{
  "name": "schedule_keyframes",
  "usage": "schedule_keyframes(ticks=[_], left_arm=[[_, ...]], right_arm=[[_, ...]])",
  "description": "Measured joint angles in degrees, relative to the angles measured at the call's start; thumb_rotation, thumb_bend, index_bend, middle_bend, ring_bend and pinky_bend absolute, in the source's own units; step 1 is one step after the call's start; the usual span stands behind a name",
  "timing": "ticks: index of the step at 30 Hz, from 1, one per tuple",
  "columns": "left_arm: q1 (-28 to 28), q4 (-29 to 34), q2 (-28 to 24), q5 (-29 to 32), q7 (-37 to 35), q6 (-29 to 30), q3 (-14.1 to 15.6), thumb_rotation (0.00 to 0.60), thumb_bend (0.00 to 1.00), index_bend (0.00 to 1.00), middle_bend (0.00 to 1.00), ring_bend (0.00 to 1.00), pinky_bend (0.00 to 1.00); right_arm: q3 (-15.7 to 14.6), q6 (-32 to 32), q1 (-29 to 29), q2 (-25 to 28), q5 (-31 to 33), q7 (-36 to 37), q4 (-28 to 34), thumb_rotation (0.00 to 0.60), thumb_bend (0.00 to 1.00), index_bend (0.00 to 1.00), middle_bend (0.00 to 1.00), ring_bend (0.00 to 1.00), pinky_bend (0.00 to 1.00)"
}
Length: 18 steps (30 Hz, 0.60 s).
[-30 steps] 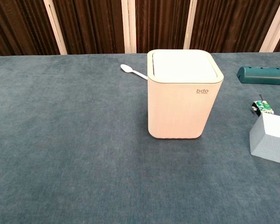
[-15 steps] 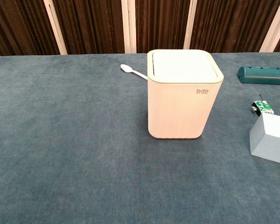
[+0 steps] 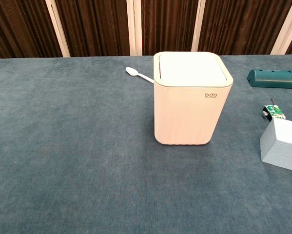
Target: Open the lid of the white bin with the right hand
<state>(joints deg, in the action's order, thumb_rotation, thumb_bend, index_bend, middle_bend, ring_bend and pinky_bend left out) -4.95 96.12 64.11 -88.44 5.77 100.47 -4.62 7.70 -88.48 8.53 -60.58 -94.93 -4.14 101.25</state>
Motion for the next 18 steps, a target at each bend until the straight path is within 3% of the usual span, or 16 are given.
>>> schedule_keyframes(ticks=[5,18], left_arm=[[-0.1,0.2,-0.1,0.2,-0.1,0.1,-0.1,0.600,0.02,0.11,0.03,0.00,0.00],[-0.4,0.0,0.4,1.7,0.2,0.9,-1.3,0.600,0.02,0.11,0.03,0.00,0.00]], right_arm=[[1.0,4.0,2.7,1.9,-0.6,-5.0,5.2,0.600,0.64,0.10,0.83,0.85,0.67],[1.7,21.8,12.8,5.8,1.2,-7.7,13.9,0.600,0.64,0.10,0.83,0.85,0.67]])
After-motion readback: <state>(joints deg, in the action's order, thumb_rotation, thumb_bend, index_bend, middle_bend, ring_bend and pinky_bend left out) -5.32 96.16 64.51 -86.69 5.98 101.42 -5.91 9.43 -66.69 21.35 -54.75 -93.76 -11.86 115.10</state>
